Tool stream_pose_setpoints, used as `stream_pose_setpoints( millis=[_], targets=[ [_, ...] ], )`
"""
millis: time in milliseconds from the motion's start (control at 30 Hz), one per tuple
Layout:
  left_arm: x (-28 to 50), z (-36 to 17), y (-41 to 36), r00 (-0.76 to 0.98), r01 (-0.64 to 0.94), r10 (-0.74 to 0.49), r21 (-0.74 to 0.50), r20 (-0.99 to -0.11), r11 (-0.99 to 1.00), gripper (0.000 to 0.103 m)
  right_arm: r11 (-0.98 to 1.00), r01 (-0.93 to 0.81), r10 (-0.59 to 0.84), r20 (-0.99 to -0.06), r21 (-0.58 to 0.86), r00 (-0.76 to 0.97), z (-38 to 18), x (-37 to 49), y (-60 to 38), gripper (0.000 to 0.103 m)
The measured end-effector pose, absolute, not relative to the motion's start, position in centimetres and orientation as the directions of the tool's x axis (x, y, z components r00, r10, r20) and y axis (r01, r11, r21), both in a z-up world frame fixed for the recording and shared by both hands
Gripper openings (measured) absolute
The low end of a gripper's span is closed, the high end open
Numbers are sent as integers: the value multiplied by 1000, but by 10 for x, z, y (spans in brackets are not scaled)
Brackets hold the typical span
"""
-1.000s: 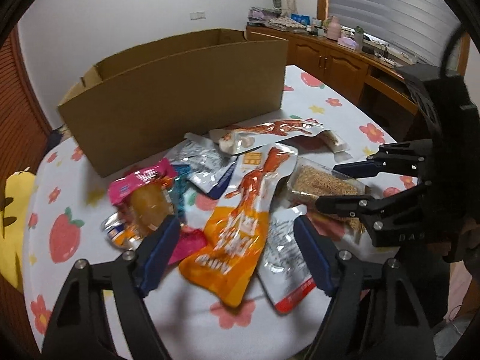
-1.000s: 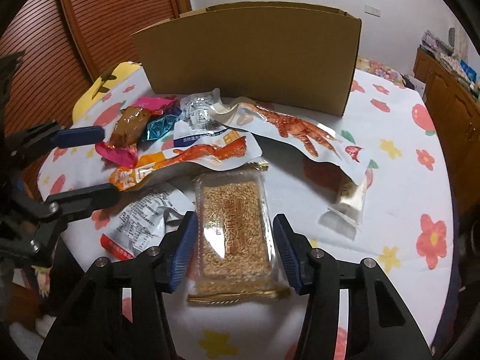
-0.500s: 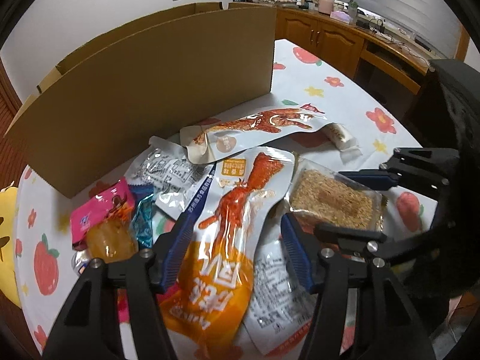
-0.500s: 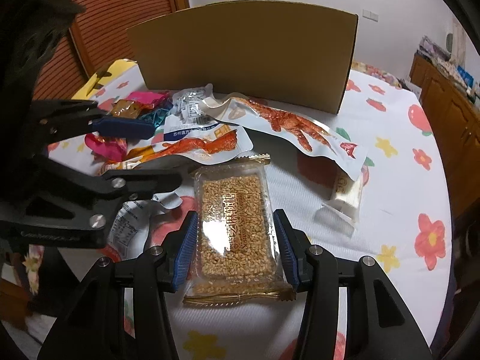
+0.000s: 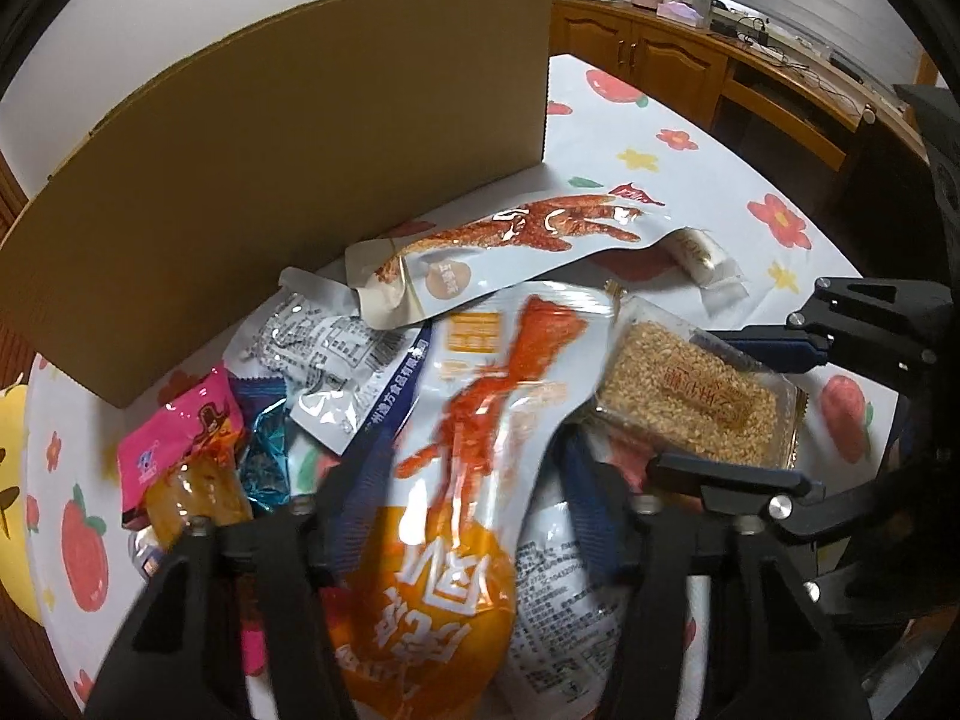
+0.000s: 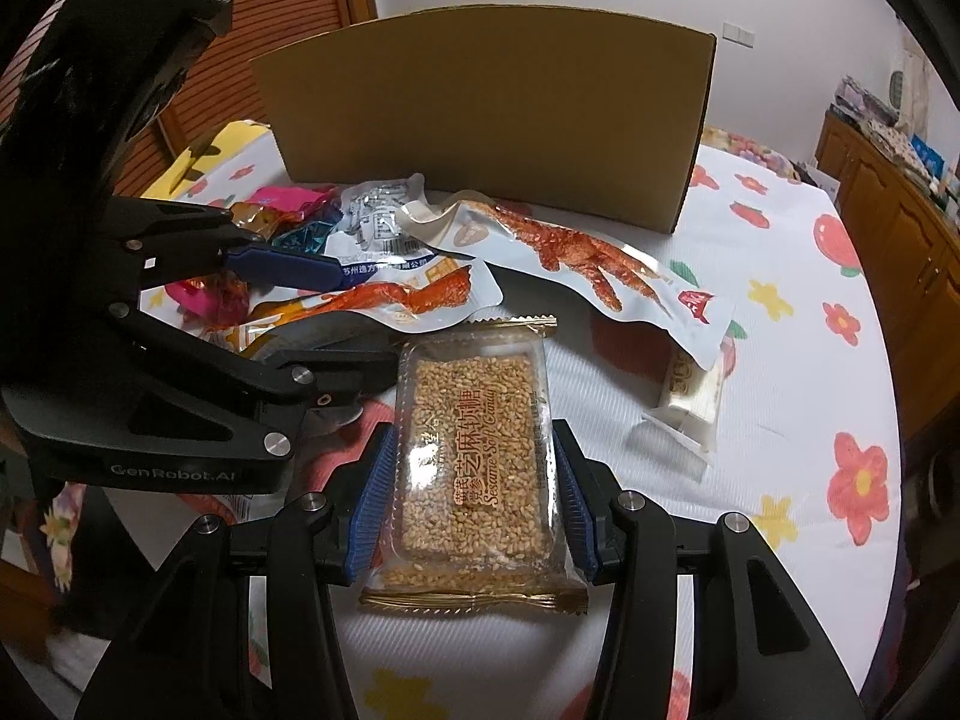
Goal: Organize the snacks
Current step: 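Close the left tool on the orange pouch while the right tool grasps the sesame bar, then lift the orange pouch and sesame bar with both tools over the cardboard box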
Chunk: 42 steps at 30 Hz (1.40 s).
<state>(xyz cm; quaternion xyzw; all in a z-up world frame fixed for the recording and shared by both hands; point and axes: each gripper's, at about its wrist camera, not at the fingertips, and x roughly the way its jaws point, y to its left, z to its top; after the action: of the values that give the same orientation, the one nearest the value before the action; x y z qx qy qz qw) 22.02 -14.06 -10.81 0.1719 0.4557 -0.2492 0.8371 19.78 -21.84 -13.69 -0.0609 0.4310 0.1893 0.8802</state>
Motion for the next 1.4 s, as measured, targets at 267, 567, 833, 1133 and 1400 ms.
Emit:
stream_pose_setpoints(
  millis=[267,567,833,1133,1400],
  targets=[
    [210,-100,-142,480,587,-290,57,-828,808,19,927,-369,281,-781,69,559,-136,205,-218,52],
    [201,-78,-126,521,573,-348,17,-779,819,18,926,-376,253,-783,27,568,-136,206,-212,46],
    [191,-52,-110,549,564,-397,-25,-736,826,18,926,-370,288,-766,71,575,-132,201,-220,44],
    [183,-33,-96,597,542,-417,-39,-685,839,18,934,-349,301,-709,82,638,-108,185,-235,44],
    [181,-18,-86,652,509,-431,-61,-624,859,18,941,-322,304,-665,100,682,-91,173,-242,44]
  ],
)
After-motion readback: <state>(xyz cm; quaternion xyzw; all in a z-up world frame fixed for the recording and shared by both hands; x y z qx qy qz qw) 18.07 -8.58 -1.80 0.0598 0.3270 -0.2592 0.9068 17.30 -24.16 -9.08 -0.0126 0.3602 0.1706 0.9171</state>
